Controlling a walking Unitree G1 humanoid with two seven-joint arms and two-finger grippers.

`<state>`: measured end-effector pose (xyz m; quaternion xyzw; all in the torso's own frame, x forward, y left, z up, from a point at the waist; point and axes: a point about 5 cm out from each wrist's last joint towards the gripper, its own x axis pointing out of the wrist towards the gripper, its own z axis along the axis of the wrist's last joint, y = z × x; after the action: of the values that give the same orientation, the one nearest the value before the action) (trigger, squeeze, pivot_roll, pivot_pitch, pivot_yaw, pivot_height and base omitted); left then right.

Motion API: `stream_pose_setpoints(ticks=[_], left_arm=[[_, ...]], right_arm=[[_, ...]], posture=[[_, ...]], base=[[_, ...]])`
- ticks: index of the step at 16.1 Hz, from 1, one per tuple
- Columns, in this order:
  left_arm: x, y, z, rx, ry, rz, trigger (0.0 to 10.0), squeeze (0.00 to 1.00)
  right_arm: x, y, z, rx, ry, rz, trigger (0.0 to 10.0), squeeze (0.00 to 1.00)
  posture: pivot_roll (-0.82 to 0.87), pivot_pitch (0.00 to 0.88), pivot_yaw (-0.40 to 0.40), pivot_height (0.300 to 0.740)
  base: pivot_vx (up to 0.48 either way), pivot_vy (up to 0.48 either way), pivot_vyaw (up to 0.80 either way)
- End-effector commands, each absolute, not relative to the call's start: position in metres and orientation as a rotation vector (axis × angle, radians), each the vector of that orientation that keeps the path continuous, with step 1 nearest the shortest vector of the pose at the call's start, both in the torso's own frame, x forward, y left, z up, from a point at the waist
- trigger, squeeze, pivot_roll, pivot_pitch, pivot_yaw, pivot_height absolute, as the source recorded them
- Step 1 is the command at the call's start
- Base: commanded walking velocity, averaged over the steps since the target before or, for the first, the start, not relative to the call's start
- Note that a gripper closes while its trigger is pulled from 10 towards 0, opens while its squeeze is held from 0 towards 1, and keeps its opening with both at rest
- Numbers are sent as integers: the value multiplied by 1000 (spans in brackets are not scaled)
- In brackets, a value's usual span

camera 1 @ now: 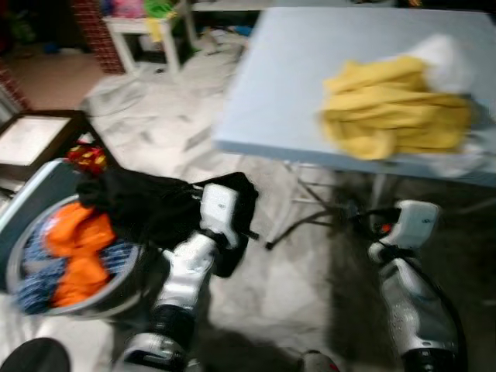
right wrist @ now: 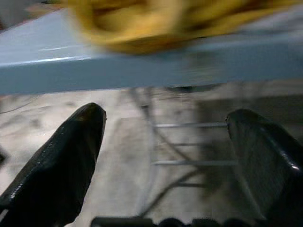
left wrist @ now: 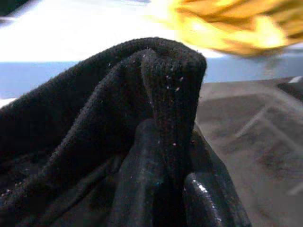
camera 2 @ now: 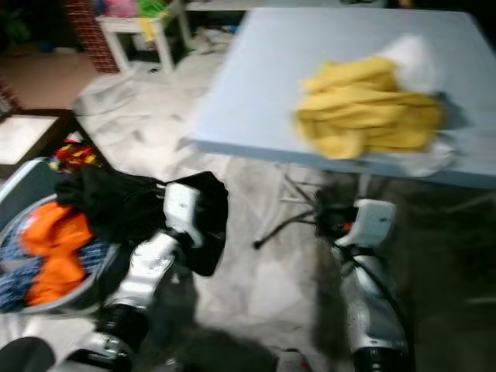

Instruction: Hang hanger

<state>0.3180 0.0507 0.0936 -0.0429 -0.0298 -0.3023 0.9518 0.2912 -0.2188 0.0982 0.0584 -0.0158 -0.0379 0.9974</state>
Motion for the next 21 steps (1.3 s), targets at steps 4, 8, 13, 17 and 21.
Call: stream_pose_setpoints(ticks=[4,8,13,17,21], left_arm=[[319,55,92,-69,-49,-613,10000,0],[314,72,58,-40,110,-522,10000,0],[313,84,48,-131,166,-413,10000,0],[315,85,50,-146,166,-411,10000,0],[316,85,50,-148,170,-416,10000,0]], right_arm=[[289,-212,91,130,-7,-56,10000,0],[283,-205,70,119,71,-33,10000,0],[278,-209,62,102,104,-27,10000,0],[281,-206,63,101,100,-18,10000,0],[283,-205,64,98,99,-12,10000,0]], posture=[[-186,142,58,740],[-180,143,52,740],[-171,147,29,740],[-165,143,26,740],[-165,145,30,740]], base=[[0,-250,-561],[0,0,0],[0,0,0],[0,211,0],[0,480,-109]])
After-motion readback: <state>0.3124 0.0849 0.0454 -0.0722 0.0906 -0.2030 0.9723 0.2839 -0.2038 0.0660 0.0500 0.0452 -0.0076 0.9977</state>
